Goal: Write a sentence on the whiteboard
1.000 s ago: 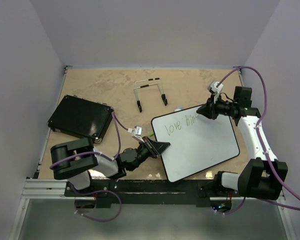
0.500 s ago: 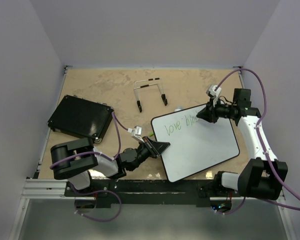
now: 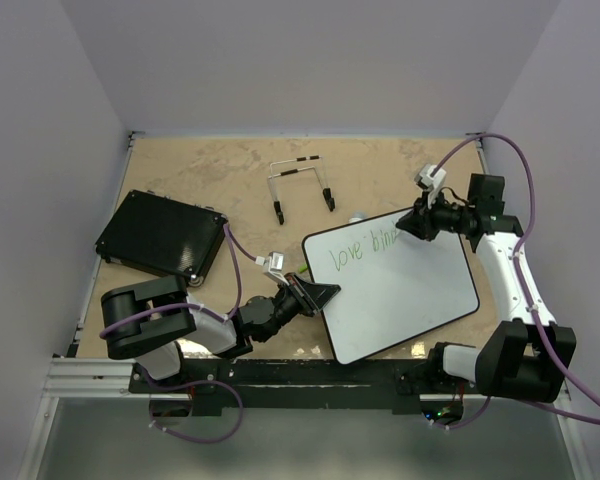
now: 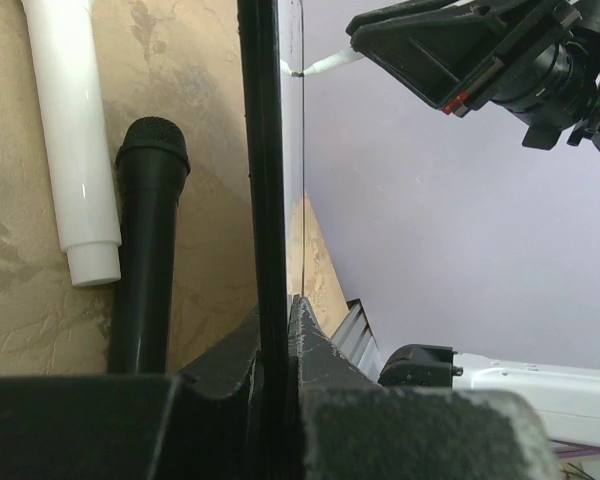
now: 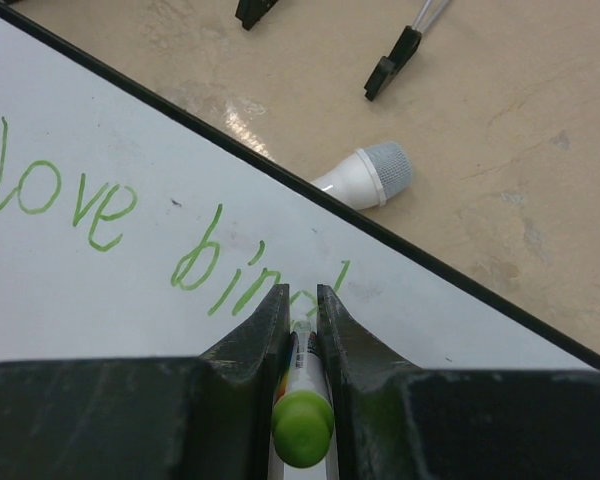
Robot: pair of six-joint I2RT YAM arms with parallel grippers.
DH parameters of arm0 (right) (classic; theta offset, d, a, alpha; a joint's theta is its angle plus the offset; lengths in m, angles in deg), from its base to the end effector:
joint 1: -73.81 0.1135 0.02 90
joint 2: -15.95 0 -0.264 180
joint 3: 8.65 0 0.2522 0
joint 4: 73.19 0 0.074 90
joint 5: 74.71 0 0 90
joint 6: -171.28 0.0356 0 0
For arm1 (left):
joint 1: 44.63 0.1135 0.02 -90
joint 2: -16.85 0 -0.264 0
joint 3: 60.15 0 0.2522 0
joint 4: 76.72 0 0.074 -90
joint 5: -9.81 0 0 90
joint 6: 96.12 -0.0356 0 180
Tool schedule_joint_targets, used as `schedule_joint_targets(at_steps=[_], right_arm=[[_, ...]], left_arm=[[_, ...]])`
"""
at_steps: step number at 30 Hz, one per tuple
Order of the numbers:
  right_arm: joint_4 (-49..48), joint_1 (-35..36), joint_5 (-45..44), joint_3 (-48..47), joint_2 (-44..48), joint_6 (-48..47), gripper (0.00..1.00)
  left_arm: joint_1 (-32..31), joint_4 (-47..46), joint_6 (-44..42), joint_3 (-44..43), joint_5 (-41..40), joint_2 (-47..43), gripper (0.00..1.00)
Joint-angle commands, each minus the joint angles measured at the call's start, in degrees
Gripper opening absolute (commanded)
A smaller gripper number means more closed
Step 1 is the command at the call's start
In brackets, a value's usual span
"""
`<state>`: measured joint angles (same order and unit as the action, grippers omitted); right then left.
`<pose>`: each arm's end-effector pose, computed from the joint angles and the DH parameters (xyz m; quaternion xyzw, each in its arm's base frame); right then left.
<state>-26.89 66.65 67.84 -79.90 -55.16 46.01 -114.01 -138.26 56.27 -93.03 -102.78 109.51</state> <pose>0.2545 -0.0035 0.2949 -0.3623 0.7668 0.2617 0.4607 0.1065 -0.2442 0.1626 -0.0987 0.6900 -0.5868 0.4121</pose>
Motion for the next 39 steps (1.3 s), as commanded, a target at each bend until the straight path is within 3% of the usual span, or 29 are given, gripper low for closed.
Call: schedule_joint_targets(at_steps=[1, 6, 23, 39], right_arm=[[-3.88, -0.14, -1.05, -2.89, -0.08, 2.21, 0.0], [-5.9, -0.14, -1.14, -3.24, -0.96, 3.8, 0.0], [3.67, -0.05, -1.14, -0.69, 1.32, -3.84, 0.0], [4.38, -0.49, -3.35, -1.48, 1.76, -4.28, 0.0]], left_arm=[[0.04, -12.14, -7.19, 0.48, 0.35, -0.47, 0.0], [0.04, -12.23, -7.11, 0.48, 0.35, -0.38, 0.0], [0.04, -11.88, -7.28, 0.48, 0.44, -0.64, 0.0], [0.04, -11.44, -7.55, 0.13, 0.53, -1.08, 0.0]])
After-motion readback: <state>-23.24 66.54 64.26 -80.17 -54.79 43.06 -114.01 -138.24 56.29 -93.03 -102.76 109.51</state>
